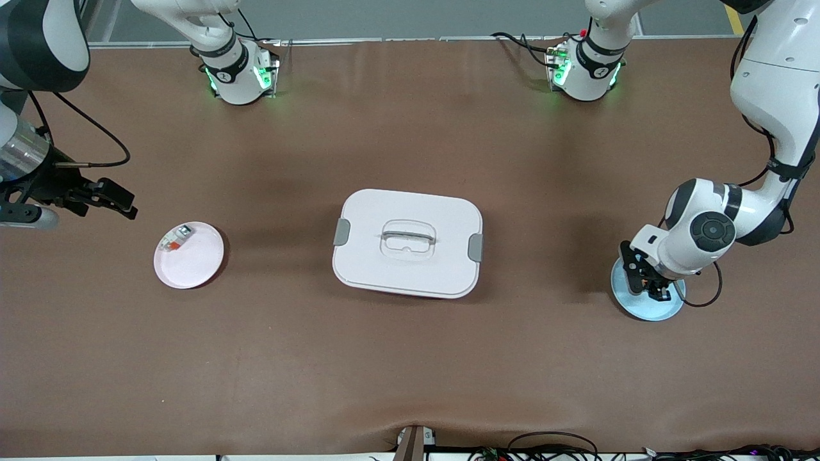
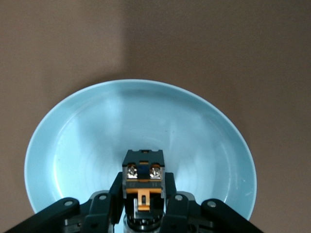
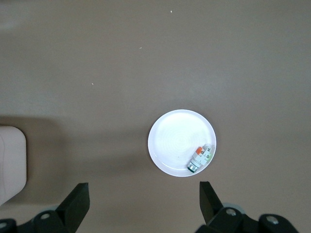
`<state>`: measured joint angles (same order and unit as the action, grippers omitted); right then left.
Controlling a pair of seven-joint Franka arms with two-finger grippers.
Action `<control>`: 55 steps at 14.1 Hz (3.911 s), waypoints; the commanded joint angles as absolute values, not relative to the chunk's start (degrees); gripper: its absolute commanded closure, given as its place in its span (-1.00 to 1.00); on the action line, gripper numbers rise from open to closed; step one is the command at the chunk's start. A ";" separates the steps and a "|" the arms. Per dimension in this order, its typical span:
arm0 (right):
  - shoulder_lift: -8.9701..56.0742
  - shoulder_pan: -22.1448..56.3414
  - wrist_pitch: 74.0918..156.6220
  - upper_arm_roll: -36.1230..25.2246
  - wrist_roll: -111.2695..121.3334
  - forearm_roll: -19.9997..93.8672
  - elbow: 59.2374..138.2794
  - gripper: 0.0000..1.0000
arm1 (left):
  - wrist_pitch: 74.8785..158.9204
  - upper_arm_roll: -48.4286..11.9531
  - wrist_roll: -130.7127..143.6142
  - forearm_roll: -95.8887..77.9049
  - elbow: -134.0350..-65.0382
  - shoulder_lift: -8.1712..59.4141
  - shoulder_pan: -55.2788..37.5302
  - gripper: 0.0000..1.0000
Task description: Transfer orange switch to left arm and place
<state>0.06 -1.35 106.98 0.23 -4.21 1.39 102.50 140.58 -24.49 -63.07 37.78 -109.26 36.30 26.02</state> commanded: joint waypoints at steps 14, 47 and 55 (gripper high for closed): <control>0.70 -3.16 101.25 0.62 -3.43 -3.78 102.22 -1.00 | 137.49 -26.54 -52.41 18.57 -107.59 23.04 26.89 -1.00; 0.88 -2.81 100.72 0.79 0.44 -2.72 100.63 -1.00 | 86.84 -0.79 4.23 -1.32 -82.71 0.70 0.71 -1.00; 0.97 -2.02 100.63 0.88 0.35 -2.72 100.63 -1.00 | 83.51 -0.70 3.34 -0.44 -82.62 -0.53 0.00 -1.00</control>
<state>0.71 -2.02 101.54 0.88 -0.29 -3.20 101.53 85.53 -1.53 4.22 -0.39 -82.04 1.05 1.05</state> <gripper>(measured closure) 0.000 0.000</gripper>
